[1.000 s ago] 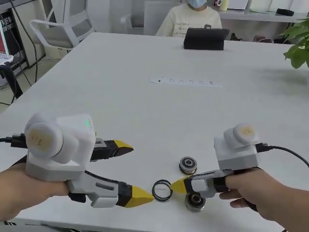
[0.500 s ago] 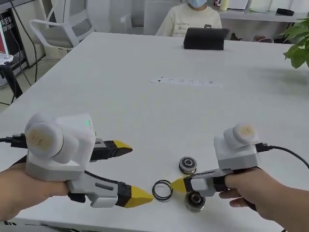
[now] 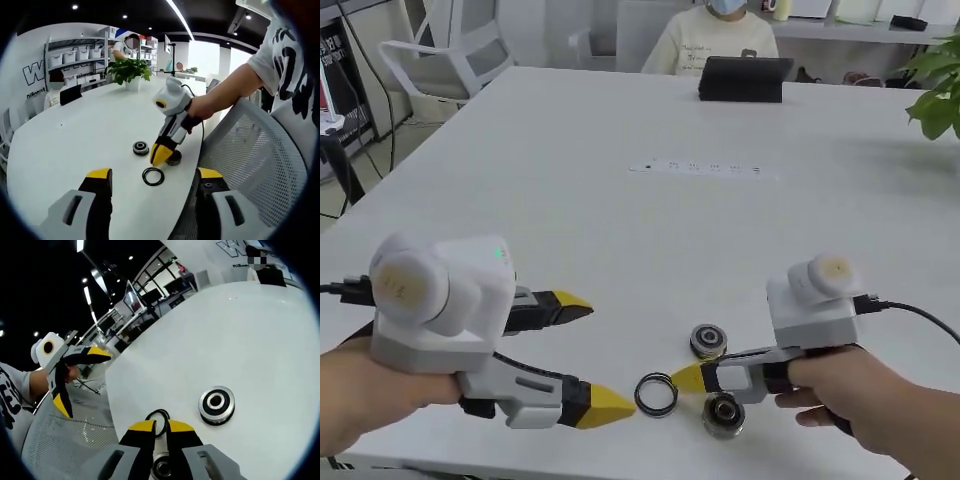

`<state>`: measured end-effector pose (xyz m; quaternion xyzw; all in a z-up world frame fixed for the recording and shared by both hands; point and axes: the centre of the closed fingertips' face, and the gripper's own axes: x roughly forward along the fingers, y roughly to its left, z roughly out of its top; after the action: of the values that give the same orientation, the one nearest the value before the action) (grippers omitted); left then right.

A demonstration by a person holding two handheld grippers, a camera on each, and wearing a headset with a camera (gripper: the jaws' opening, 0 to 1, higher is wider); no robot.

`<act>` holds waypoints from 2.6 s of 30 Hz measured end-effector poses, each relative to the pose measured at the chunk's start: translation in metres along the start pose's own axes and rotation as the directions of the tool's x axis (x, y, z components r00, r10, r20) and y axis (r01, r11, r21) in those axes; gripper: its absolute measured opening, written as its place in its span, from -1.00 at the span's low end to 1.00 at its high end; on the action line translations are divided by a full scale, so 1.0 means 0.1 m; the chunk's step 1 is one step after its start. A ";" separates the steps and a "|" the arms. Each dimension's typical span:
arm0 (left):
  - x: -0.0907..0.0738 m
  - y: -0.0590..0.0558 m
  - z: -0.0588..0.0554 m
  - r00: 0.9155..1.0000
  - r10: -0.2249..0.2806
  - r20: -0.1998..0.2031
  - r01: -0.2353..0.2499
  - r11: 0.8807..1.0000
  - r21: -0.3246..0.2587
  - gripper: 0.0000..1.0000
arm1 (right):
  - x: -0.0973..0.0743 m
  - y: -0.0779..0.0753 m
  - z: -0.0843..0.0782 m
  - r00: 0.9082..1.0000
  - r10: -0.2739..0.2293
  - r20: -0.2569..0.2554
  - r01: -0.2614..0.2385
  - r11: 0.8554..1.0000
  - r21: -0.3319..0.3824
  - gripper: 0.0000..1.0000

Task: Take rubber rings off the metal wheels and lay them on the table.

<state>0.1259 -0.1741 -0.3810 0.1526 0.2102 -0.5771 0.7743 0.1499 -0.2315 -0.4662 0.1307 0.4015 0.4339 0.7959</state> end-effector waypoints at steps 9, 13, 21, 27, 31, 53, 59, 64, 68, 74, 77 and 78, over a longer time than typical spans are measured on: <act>0.03 0.07 0.02 1.000 -0.001 -0.001 0.001 1.000 -0.008 0.30 | -0.10 0.04 0.10 0.999 0.005 0.041 -0.004 0.999 -0.035 -0.82; 0.05 0.08 0.04 1.000 -0.003 0.002 0.003 1.000 -0.012 0.29 | -0.16 0.03 0.15 0.998 -0.001 0.063 0.004 0.999 -0.049 -0.79; 0.10 0.11 0.05 1.000 -0.015 -0.005 0.015 1.000 -0.011 0.27 | -0.28 0.01 0.23 0.993 -0.016 0.114 0.026 0.996 -0.086 -0.74; 0.15 0.12 0.08 1.000 -0.023 -0.009 0.023 1.000 -0.005 0.25 | -0.39 -0.04 0.26 0.988 -0.039 0.149 0.055 0.993 -0.101 -0.70; 0.20 0.12 0.10 1.000 -0.029 -0.008 0.029 1.000 -0.005 0.24 | -0.46 -0.09 0.28 0.983 -0.063 0.170 0.084 0.989 -0.120 -0.67; 0.46 0.25 0.12 0.999 -0.034 -0.025 0.033 0.999 -0.011 0.16 | -0.63 -0.46 0.14 0.969 -0.178 0.172 0.209 0.961 -0.181 -0.59; 0.55 0.31 0.11 0.999 -0.038 -0.030 0.037 0.999 -0.025 0.13 | -0.62 -0.51 0.14 0.968 -0.186 0.169 0.219 0.956 -0.198 -0.59; 0.63 0.35 0.10 0.999 -0.038 -0.036 0.037 0.999 -0.031 0.11 | -0.59 -0.55 0.14 0.969 -0.186 0.165 0.219 0.952 -0.215 -0.60; 0.69 0.39 0.09 0.999 -0.031 -0.040 0.030 0.999 -0.043 0.08 | -0.55 -0.57 0.14 0.970 -0.179 0.163 0.214 0.950 -0.228 -0.60; 0.77 0.38 0.06 0.998 -0.037 -0.044 0.034 0.998 -0.054 0.03 | -0.50 -0.60 0.12 0.973 -0.174 0.150 0.208 0.945 -0.254 -0.61; 0.82 0.40 0.05 0.998 -0.037 -0.045 0.034 0.998 -0.057 -0.01 | -0.47 -0.61 0.11 0.974 -0.170 0.147 0.204 0.943 -0.264 -0.62; 0.83 0.39 0.05 0.998 -0.038 -0.043 0.035 0.997 -0.062 -0.01 | -0.47 -0.61 0.11 0.975 -0.169 0.146 0.204 0.942 -0.267 -0.62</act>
<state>0.1850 -0.2344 -0.4188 0.1377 0.2476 -0.5809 0.7631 0.1799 -0.3034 -0.4689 0.0042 0.2975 0.4001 0.8668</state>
